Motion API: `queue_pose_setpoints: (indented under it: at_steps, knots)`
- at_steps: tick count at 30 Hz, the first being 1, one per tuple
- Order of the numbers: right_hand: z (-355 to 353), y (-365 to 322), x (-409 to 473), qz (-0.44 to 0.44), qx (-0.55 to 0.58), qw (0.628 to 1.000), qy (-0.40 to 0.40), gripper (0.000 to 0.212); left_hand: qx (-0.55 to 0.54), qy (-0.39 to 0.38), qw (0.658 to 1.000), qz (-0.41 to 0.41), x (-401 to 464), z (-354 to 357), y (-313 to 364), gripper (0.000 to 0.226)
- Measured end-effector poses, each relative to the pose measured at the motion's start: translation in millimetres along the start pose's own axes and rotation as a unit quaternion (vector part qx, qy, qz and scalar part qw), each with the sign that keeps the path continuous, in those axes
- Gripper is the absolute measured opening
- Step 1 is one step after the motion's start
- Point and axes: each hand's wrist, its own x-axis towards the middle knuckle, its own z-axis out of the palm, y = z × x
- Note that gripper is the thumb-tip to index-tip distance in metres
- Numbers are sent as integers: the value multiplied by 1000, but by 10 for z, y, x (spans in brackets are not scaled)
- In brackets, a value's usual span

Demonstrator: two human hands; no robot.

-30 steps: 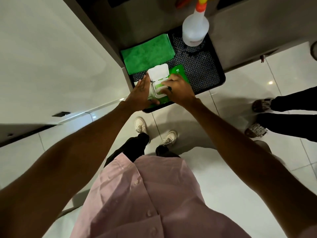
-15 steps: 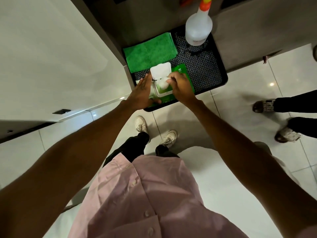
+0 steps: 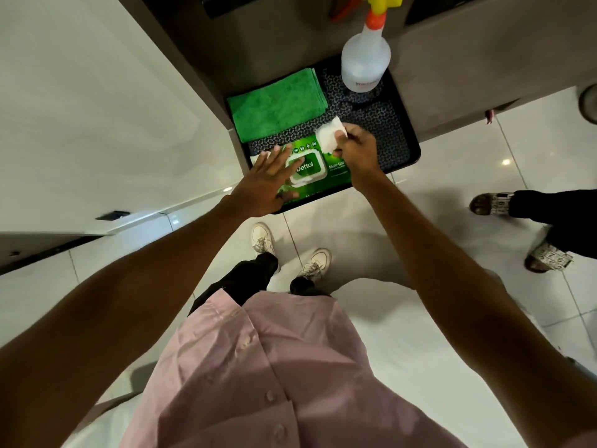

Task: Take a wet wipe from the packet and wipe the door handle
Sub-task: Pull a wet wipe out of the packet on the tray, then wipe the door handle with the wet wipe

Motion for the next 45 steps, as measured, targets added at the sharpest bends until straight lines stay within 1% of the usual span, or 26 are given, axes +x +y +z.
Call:
queue_pose_setpoints:
  at_steps: [3, 5, 14, 16, 18, 19, 20, 21, 22, 23, 24, 25, 26, 27, 28, 30, 32, 33, 34, 36, 38, 39, 40, 42, 44, 45]
  knots:
    - [23, 26, -5, -18, -37, 999, -10, 24, 64, 19, 997, 40, 7, 9, 107, 82]
    - [38, 48, -4, -26, -56, 998, -10, 24, 95, 7, 994, 58, 24, 42, 190, 84]
    - [62, 43, 57, -5, -78, 997, -22, 23, 145, -71, 986, 28, 97, 65, 218, 111]
    - [69, -28, 32, 4, -60, 998, -21, 19, 135, -81, 987, 24, 119, -24, 254, 109]
    - [97, -144, -33, 14, -20, 999, -20, 16, 94, -57, 994, 13, 72, -147, 308, 104]
    - [131, -210, -86, 20, 1, 1000, -24, 17, 40, -28, 999, -4, 16, -220, 343, 101]
    - [165, -278, -152, 22, 22, 999, -34, 20, -40, 13, 999, -32, -51, -287, 389, 99]
    - [253, -350, -244, 22, 35, 998, -55, 22, -144, 65, 985, -74, -159, -372, 413, 97]
    - [366, -421, -363, 18, 47, 995, -83, 23, -260, 113, 952, -119, -276, -471, 442, 92]
    - [507, -499, -480, 9, 48, 992, -121, 23, -374, 160, 899, -162, -406, -602, 448, 83]
    - [652, -580, -603, 2, 44, 987, -153, 24, -468, 205, 839, -187, -524, -750, 454, 69]
    - [808, -641, -734, -5, 42, 982, -185, 24, -532, 252, 782, -207, -658, -879, 422, 51]
    - [1140, -743, -912, -14, 35, 975, -221, 25, -563, 300, 735, -230, -919, -1055, 272, 35]
    - [1210, -779, -1007, -22, 31, 974, -224, 25, -584, 318, 705, -246, -991, -1111, 250, 25]
    - [1535, -853, -1171, -38, 23, 969, -243, 25, -592, 346, 679, -262, -1271, -1212, 69, 20]
    - [1953, -938, -1430, -43, 19, 964, -263, 23, -610, 374, 639, -283, -1679, -1300, -161, 14]
    - [2577, -981, -1806, -14, 43, 943, -329, 24, -609, 418, 600, -308, -2321, -1392, -483, 7]
    - [2961, -977, -2048, 1, 48, 927, -372, 26, -603, 445, 580, -320, -2715, -1415, -684, 5]
    - [3256, -959, -2244, 15, 50, 914, -403, 26, -599, 464, 565, -327, -3027, -1425, -832, 5]
    - [3935, -921, -2723, 22, 36, 897, -440, 23, -575, 502, 549, -341, -3744, -1408, -1157, 12]
    - [4640, -849, -3251, 20, 18, 893, -450, 24, -526, 537, 554, -357, -4539, -1347, -1471, 27]
    - [4965, -828, -3481, 18, 9, 891, -453, 24, -487, 548, 572, -368, -4916, -1331, -1615, 34]
    - [5232, -809, -3661, 13, 1, 890, -456, 24, -436, 552, 597, -385, -5245, -1305, -1757, 41]
    - [5881, -752, -4088, 11, -9, 889, -459, 26, -291, 541, 660, -433, -6076, -1284, -2165, 56]
    - [6475, -688, -4451, 8, -8, 893, -451, 27, -127, 506, 711, -471, -6851, -1362, -2649, 65]
    - [6698, -658, -4583, 6, -9, 896, -443, 28, -60, 481, 733, -478, -7154, -1433, -2860, 67]
